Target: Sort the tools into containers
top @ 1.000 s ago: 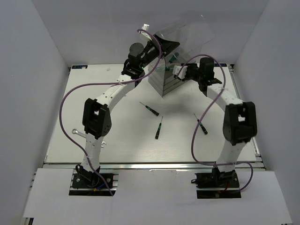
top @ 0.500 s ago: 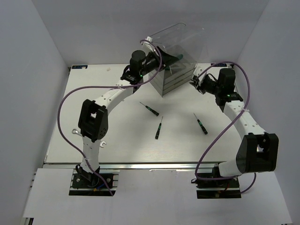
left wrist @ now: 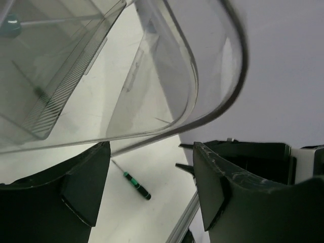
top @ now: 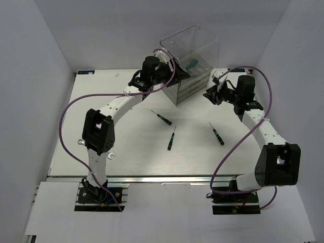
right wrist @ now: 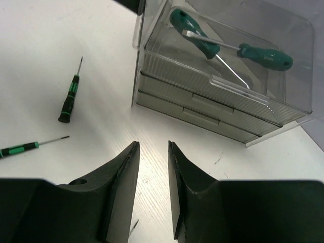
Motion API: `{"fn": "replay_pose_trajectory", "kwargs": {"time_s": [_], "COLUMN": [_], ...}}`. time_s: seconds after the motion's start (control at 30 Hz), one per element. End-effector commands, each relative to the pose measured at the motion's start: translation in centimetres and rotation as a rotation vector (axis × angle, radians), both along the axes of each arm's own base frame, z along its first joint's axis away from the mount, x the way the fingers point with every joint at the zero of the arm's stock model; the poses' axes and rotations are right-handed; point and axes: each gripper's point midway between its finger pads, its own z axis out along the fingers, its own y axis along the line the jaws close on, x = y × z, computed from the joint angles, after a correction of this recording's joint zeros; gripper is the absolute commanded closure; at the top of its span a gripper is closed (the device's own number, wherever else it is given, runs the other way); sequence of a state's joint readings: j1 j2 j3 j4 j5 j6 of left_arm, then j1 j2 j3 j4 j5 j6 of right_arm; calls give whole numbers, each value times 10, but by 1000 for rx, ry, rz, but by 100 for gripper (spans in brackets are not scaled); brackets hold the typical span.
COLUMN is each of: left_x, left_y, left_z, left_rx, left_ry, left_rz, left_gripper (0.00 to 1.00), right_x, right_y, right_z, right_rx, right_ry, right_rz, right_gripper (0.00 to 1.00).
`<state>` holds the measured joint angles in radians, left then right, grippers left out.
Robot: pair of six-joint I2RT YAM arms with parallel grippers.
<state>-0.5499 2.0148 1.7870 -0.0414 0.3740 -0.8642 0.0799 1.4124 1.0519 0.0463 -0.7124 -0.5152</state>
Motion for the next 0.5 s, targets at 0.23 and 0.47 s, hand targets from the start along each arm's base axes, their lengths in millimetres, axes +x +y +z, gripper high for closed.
{"fn": "replay_pose_trajectory", "kwargs": {"time_s": [0.23, 0.47], "left_x": [-76, -102], "left_y": [46, 82], "left_z": [-13, -18], "left_rx": [322, 361], "left_ry": [92, -13], "left_rz": [-89, -21], "left_gripper": [12, 14], "right_x": [22, 36], "right_y": [1, 8], "right_z": [2, -26], "right_rx": [142, 355], "right_ry": [194, 527], "right_rz": [-95, -187], "right_gripper": [55, 46]}}
